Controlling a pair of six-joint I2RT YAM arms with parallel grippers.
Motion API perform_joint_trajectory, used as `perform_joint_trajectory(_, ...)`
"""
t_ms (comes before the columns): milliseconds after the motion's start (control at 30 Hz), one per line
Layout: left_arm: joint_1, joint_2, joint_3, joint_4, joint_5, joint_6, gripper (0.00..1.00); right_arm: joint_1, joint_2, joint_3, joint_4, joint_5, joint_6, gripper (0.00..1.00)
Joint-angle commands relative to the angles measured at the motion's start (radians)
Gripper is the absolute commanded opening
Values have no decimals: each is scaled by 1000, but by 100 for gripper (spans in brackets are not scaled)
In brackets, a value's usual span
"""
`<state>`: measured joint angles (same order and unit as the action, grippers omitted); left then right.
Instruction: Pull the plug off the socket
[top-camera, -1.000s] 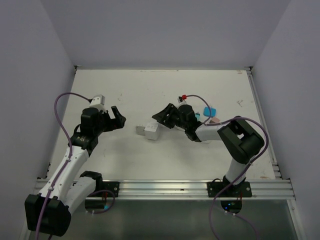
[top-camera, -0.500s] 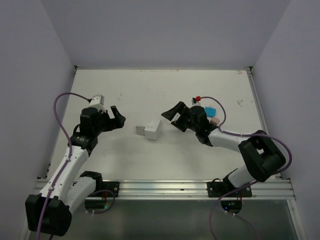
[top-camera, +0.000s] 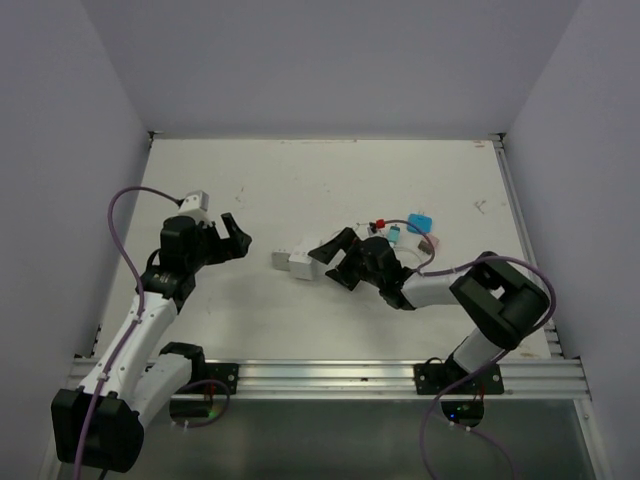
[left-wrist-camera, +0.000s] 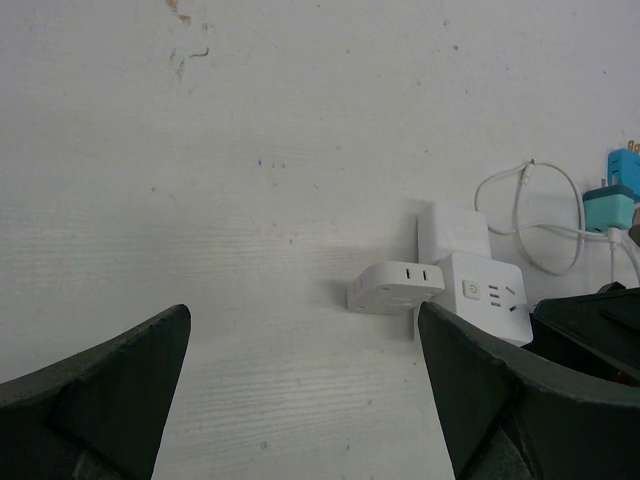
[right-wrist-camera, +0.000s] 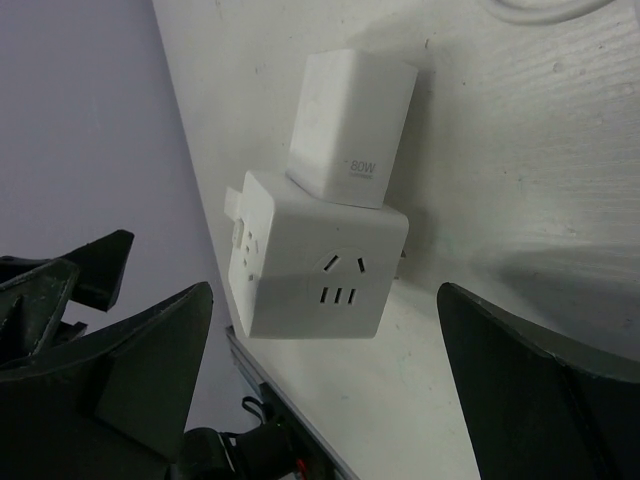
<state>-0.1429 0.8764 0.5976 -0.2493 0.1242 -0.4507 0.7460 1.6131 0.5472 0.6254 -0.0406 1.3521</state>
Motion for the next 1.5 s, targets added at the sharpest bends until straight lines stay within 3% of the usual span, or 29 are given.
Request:
perform_joint_trajectory(0, 14, -11, -7, 41, 17, 9, 100, 22, 34, 3, 134, 38, 58, 99)
perform_joint_trajectory(633, 20, -8, -10, 44, 23, 9, 99, 46, 162, 45, 247, 58, 91, 95)
perform_joint_trajectory(1067, 22, -2, -16, 45, 37, 4, 99, 44, 205, 11, 376, 53, 107, 48)
perform_joint_trajectory(1333, 23, 3, -24, 65, 83, 12, 99, -9, 191, -20, 425, -27, 107, 0)
perform_joint_trajectory(1467, 23, 3, -31, 105, 172, 41, 99, -62, 134, -21, 369, -110, 70, 0)
